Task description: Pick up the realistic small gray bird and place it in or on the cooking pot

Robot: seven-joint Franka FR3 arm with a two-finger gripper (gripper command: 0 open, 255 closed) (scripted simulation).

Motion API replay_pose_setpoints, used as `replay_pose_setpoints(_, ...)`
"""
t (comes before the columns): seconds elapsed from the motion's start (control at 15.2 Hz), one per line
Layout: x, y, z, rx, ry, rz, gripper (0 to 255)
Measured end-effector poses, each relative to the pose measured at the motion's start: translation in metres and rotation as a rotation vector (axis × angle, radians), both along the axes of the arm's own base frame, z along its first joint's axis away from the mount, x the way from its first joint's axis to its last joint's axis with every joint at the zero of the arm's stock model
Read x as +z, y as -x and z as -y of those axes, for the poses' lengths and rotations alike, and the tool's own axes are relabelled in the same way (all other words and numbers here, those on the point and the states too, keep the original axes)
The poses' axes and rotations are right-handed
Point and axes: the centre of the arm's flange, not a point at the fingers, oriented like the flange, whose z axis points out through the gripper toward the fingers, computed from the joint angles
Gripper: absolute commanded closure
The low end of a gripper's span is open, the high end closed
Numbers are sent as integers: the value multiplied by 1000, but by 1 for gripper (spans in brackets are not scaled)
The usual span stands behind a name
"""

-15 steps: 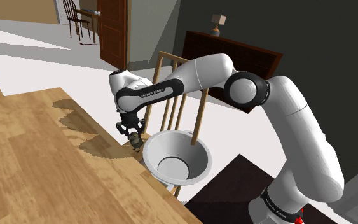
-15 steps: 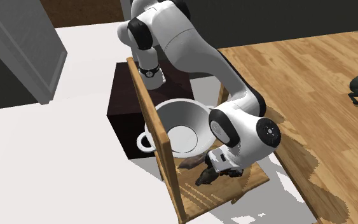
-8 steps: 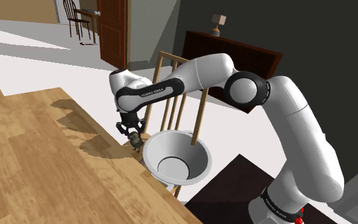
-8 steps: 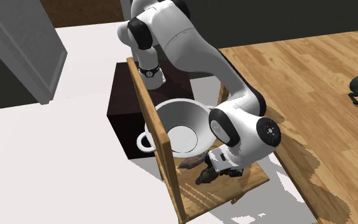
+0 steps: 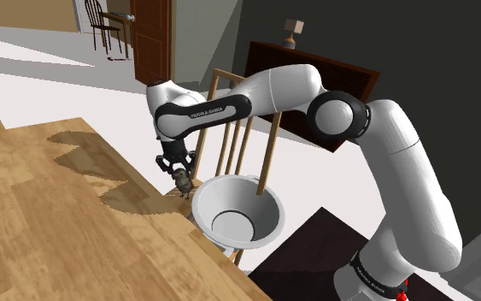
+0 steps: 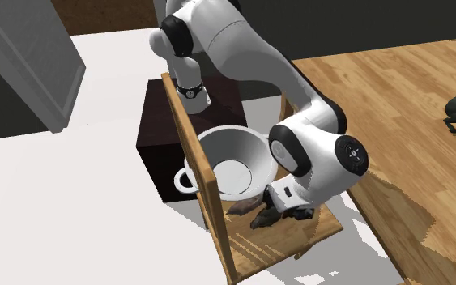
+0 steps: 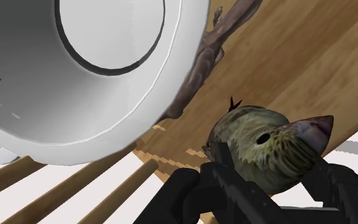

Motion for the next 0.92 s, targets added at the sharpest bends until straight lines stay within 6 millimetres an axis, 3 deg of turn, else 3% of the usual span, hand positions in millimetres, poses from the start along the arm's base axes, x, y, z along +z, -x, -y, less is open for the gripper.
replay_pose_setpoints(0.92, 74, 0, -1, 0, 0, 0, 255)
